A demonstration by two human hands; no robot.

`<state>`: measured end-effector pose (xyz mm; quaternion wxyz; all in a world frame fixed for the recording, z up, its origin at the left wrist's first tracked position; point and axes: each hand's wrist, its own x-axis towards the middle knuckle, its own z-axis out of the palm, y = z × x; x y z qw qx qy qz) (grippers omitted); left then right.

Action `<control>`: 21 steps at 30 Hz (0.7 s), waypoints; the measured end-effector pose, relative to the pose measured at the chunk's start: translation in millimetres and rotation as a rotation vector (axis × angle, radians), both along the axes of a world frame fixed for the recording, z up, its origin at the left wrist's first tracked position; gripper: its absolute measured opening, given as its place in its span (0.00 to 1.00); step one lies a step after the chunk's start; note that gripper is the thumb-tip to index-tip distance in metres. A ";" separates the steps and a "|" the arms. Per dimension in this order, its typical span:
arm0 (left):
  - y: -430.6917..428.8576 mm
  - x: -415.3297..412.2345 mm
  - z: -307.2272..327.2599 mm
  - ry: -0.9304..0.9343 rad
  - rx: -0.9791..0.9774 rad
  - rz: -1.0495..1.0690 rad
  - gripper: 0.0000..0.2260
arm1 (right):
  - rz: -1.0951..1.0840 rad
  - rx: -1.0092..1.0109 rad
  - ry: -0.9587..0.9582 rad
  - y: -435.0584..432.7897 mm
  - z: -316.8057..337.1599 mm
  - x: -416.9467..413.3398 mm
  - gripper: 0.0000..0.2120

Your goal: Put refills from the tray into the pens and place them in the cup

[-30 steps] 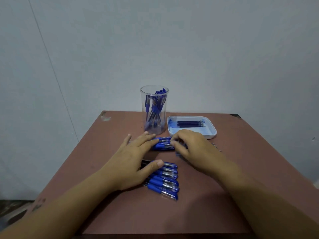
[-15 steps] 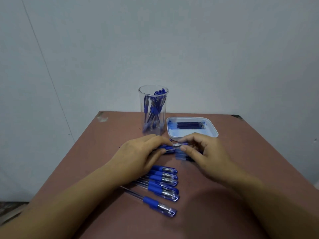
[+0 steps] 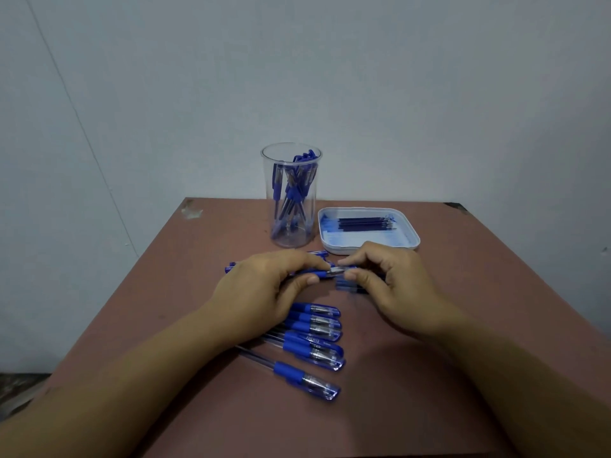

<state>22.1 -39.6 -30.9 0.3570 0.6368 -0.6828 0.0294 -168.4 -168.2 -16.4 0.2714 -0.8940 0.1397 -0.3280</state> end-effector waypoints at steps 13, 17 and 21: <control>7.5 19.5 2.7 0.136 0.031 -0.026 0.11 | -0.112 -0.164 -0.003 -11.1 7.1 -20.7 0.04; 3.9 15.8 7.9 0.084 -0.025 -0.050 0.12 | -0.075 -0.115 0.144 -8.2 7.4 -19.6 0.03; 4.6 16.2 6.7 0.054 -0.057 -0.092 0.15 | -0.056 0.019 0.283 -9.2 14.4 -28.7 0.03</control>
